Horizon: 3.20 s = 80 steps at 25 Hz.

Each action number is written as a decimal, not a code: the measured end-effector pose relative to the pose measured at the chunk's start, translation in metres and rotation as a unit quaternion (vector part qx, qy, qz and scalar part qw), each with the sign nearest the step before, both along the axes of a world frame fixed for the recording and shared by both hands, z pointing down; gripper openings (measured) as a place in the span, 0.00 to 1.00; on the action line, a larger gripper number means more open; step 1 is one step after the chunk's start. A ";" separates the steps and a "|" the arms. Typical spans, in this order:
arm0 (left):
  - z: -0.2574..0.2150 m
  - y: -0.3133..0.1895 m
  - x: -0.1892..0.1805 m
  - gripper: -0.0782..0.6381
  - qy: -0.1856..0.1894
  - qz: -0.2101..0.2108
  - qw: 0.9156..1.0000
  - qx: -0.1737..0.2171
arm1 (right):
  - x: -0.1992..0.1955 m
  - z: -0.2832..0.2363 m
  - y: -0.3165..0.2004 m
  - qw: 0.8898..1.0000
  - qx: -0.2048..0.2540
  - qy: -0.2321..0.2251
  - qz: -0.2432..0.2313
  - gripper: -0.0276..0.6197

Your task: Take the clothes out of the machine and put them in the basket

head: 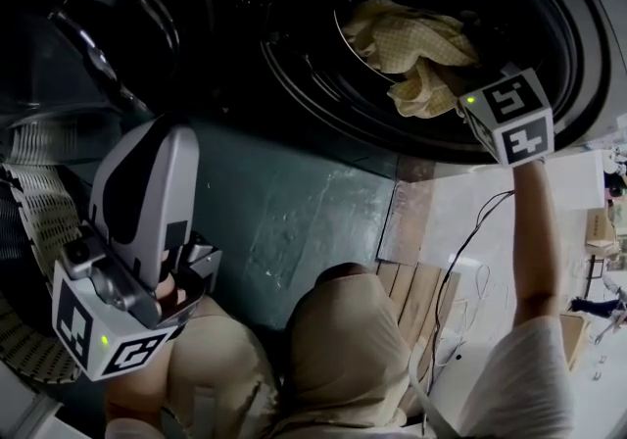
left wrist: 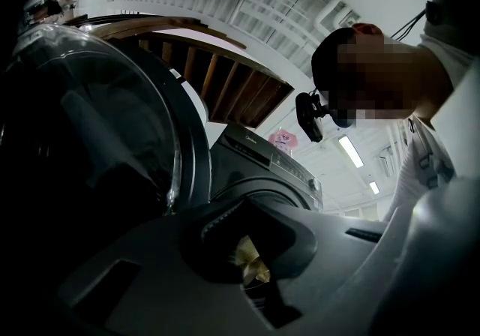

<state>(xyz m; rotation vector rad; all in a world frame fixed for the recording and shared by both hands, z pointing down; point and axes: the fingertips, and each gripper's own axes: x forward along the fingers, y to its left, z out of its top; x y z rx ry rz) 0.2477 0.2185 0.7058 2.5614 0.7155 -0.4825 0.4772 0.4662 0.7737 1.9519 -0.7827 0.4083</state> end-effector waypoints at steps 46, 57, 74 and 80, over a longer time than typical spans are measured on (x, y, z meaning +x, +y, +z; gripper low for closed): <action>-0.294 -0.107 -0.135 0.13 -0.187 -0.214 0.959 -0.010 | -0.200 -0.281 -0.167 0.972 0.111 -0.198 -0.067 0.39; -0.420 -0.126 -0.220 0.13 -0.200 -0.377 0.904 0.008 | -0.250 -0.414 -0.216 0.940 0.158 -0.251 -0.167 0.39; -0.504 -0.271 -0.431 0.13 -0.153 -0.569 0.805 -0.064 | -0.418 -0.585 -0.438 0.876 0.184 -0.266 -0.357 0.39; -0.517 -0.309 -0.448 0.13 -0.149 -0.591 0.790 -0.061 | -0.454 -0.578 -0.493 0.854 0.169 -0.287 -0.400 0.40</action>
